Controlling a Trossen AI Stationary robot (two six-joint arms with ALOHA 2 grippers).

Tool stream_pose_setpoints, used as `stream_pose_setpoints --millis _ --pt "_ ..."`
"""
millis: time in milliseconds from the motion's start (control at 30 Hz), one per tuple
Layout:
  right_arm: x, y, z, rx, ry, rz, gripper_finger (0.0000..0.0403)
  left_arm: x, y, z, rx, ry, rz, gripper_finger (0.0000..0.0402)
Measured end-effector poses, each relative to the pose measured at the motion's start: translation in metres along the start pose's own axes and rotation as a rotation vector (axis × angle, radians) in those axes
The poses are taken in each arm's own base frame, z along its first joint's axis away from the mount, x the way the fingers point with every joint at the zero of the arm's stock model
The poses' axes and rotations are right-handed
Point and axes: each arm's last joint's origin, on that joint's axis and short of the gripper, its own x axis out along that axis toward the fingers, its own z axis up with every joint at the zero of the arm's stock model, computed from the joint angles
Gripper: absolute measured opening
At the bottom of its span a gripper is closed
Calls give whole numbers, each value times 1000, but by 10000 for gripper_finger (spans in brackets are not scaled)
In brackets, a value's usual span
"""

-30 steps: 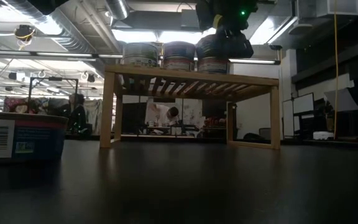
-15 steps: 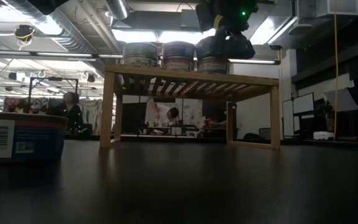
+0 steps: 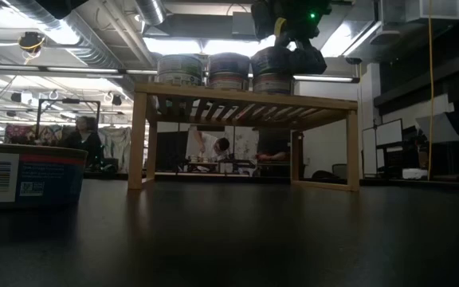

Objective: Stack canned seafood by type on shelf
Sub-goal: Put the blue tuna can on the shelf

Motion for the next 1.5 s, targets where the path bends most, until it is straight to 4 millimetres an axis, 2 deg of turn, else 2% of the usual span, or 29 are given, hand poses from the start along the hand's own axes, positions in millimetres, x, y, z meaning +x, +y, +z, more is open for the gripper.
stream_pose_setpoints --millis 233,567,733,1100,1500 --pt "-1 -1 0 -40 -12 23 290 0 0 0 0 0 0 147" --pt "-14 -25 6 33 -119 163 289 0 0 0 0 0 0 146" --pt "-15 -27 6 29 -134 202 289 0 0 0 0 0 -1 146" --pt "-2 -32 2 48 -119 266 289 0 0 0 0 -1 -1 146" --pt "3 -35 0 58 -132 316 289 0 0 0 0 -1 -1 147"
